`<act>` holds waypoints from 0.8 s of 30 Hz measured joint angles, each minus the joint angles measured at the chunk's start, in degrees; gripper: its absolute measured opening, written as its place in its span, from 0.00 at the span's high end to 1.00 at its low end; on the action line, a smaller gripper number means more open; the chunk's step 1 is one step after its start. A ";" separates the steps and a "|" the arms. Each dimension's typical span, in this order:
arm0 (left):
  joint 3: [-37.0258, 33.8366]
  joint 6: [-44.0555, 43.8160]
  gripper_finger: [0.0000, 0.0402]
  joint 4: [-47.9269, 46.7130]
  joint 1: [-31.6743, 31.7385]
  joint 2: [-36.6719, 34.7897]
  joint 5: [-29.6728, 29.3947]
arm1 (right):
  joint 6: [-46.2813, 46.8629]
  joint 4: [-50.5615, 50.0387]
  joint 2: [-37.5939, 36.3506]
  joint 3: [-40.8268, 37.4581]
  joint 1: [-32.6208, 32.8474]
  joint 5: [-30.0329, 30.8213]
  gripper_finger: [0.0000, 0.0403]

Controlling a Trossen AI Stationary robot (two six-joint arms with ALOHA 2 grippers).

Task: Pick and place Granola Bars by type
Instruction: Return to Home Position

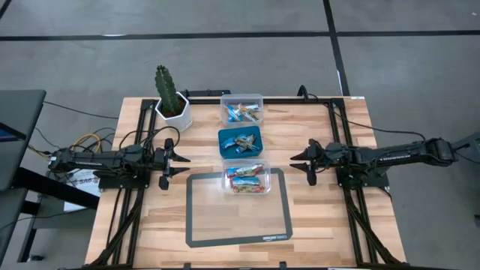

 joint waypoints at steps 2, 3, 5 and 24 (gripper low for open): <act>0.01 -0.08 0.68 -0.01 0.00 0.01 0.01 | -0.07 -0.03 -1.78 -1.07 0.00 -0.12 0.69; 0.00 -0.22 0.68 0.00 0.01 0.01 0.01 | -0.08 -0.39 -2.72 -1.38 0.00 -0.11 0.69; 0.02 -0.24 0.68 0.00 0.01 0.00 0.02 | -0.09 -0.93 -4.85 -1.42 0.00 -0.11 0.69; 0.00 0.16 0.68 -0.02 0.01 0.00 0.06 | -3.75 -9.17 -19.06 -1.48 0.00 -2.48 0.69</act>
